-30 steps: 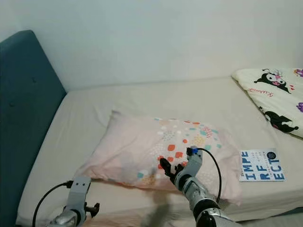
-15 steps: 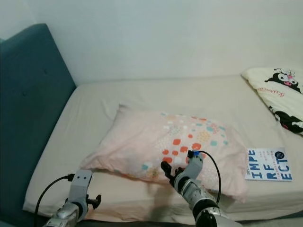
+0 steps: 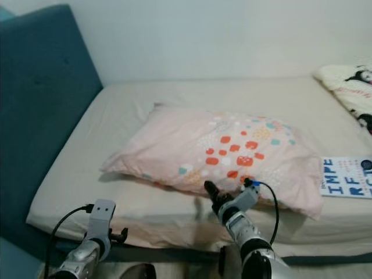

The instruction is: Clean up the room

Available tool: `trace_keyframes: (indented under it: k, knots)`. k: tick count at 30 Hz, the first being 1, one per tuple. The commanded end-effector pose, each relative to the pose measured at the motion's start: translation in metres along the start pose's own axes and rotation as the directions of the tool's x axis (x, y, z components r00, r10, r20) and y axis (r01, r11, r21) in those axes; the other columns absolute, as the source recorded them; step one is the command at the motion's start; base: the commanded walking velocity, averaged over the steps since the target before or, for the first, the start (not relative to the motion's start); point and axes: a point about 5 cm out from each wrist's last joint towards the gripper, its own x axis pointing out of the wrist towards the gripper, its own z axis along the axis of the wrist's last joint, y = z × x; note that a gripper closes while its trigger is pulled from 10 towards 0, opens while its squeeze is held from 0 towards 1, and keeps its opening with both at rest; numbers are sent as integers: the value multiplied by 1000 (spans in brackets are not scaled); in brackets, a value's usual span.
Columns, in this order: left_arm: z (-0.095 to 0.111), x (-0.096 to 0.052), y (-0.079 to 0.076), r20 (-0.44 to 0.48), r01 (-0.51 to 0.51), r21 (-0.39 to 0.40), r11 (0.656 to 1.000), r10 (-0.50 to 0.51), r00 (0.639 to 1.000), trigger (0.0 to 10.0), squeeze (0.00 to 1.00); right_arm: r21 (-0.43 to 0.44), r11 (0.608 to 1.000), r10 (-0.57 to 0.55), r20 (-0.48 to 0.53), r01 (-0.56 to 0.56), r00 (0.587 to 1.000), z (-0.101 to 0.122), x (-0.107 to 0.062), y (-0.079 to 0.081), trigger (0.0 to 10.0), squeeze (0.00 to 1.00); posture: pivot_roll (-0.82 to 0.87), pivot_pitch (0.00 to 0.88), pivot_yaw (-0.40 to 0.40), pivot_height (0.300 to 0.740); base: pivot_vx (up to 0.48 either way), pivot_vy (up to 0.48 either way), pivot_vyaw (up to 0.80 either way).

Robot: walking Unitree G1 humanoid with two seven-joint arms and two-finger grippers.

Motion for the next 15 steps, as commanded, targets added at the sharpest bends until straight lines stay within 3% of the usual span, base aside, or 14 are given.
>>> trace_keyframes:
  k: [1,7,15]
  knots:
    - [12,3,0,52,14,19,1000,-15,999,10000,0,21,998,62,35,-62,997,5,5,11,10000,0,-6,110,75,544,0,0,0]
    - [17,1,6,105,19,73,997,-27,994,10000,0,51,978,196,87,-201,977,10,15,37,10000,0,58,162,95,519,0,0,0]
    - [13,-5,15,141,26,139,990,-46,989,10000,0,107,961,232,186,-254,955,22,21,53,10000,0,114,208,105,505,0,0,0]
